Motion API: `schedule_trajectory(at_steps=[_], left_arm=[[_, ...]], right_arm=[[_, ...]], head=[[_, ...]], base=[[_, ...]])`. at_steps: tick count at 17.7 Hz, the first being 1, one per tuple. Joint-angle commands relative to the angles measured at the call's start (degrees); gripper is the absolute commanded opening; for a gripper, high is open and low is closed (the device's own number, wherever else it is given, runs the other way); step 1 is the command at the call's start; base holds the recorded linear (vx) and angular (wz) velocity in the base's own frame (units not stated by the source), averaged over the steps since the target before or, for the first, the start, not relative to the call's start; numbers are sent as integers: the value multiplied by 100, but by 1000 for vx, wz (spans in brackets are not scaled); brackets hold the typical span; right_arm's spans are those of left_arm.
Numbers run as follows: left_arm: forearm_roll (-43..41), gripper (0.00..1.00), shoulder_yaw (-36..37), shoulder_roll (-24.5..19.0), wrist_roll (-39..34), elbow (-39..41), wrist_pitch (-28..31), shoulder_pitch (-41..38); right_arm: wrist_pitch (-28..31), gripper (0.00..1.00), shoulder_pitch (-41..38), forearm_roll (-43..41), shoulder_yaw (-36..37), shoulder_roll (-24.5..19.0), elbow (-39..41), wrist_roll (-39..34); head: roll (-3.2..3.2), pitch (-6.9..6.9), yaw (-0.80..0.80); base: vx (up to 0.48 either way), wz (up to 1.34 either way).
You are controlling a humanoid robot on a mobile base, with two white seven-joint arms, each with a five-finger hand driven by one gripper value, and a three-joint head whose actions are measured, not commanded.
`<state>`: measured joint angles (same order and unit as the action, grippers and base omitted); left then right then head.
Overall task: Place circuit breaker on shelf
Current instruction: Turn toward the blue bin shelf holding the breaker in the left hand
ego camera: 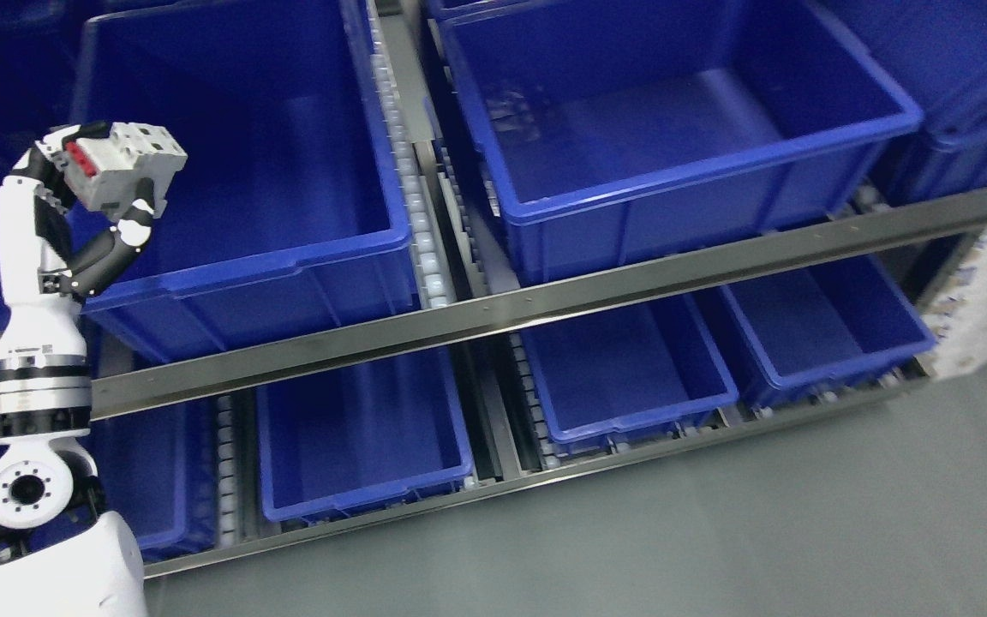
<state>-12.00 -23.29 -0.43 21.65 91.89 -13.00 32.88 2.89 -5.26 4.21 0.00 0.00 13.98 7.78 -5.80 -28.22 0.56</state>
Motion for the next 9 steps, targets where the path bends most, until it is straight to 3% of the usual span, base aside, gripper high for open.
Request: schedule_trajectory(at_steps=[1,4,7,9], left_arm=[[-345,23,587,-736,674,-634,140,568],[-662,23,1254,-1519,805,-1102,219,911],[-1233,23,1511,-1933,981,-1584,789,1395],[-1523,23,1686,-2101,1384,-2242,861,1842]], right_arm=[[168,100,-2,1,-114,100,0,-4],[168,100,-2,1,-114,100,0,4],[168,100,-2,1,-114,100,0,4],[168,100,-2,1,-114,100,0,4]], head=[[0,0,0],[0,0,0],[0,0,0],[0,0,0]], base=[[187,757],[219,387],[235,105],[234,-73]])
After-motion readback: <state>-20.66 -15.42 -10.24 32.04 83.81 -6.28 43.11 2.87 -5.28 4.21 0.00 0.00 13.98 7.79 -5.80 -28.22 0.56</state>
